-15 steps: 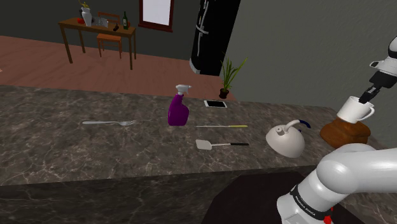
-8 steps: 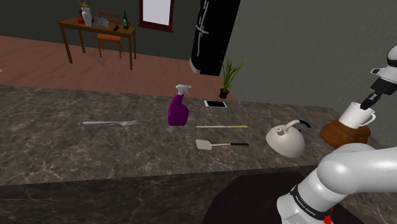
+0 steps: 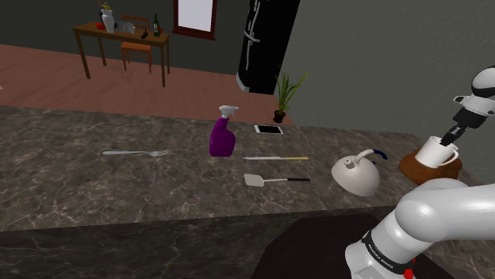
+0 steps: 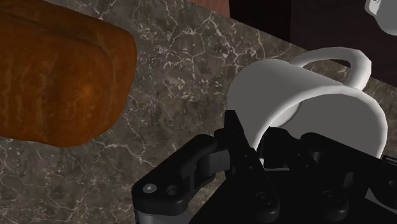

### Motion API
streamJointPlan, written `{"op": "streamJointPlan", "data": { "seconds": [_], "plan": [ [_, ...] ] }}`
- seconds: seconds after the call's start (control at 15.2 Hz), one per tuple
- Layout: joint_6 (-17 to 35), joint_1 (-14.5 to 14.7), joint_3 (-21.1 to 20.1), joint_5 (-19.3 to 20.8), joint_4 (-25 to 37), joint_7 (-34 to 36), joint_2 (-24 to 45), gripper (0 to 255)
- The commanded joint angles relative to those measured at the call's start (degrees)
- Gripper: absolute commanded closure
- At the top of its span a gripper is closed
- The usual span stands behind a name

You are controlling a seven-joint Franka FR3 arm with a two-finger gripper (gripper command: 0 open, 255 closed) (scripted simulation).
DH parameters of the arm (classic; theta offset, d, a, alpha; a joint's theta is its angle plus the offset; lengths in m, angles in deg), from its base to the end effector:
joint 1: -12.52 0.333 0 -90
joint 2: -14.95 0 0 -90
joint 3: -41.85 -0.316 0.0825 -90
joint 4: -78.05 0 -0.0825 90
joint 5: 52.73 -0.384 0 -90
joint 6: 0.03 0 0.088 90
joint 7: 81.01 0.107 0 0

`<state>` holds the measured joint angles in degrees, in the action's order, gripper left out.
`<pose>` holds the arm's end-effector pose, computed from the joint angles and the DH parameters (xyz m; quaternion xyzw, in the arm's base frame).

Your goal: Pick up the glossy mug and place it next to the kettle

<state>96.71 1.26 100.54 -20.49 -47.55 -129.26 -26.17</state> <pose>0.0432 -0.4511 0.4938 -0.9970 0.0705 -0.0034 0.0303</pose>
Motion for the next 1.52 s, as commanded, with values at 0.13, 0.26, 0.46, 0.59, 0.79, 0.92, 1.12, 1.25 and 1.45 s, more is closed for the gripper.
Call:
{"op": "streamJointPlan", "data": {
  "seconds": [0.13, 0.26, 0.46, 0.59, 0.79, 0.92, 1.12, 1.25, 1.45],
  "plan": [
    [2.81, 0.19, 1.73, 0.98, -2.32, 0.25, 0.09, 255],
    [4.23, 0.29, 2.65, 1.50, -3.48, 0.39, 0.17, 255],
    [6.40, 0.54, 4.12, 2.28, -5.14, 0.59, 0.38, 255],
    [7.86, 0.77, 5.17, 2.81, -6.19, 0.71, 0.58, 255],
    [10.09, 1.23, 6.88, 3.61, -7.68, 0.89, 0.96, 255],
    [11.60, 1.61, 8.09, 4.15, -8.61, 1.01, 1.28, 255],
    [13.89, 2.32, 10.06, 4.96, -9.92, 1.19, 1.84, 255],
    [15.45, 2.91, 11.46, 5.50, -10.73, 1.31, 2.26, 255],
    [17.81, 3.95, 13.74, 6.33, -11.85, 1.49, 2.96, 255]
  ]
}}
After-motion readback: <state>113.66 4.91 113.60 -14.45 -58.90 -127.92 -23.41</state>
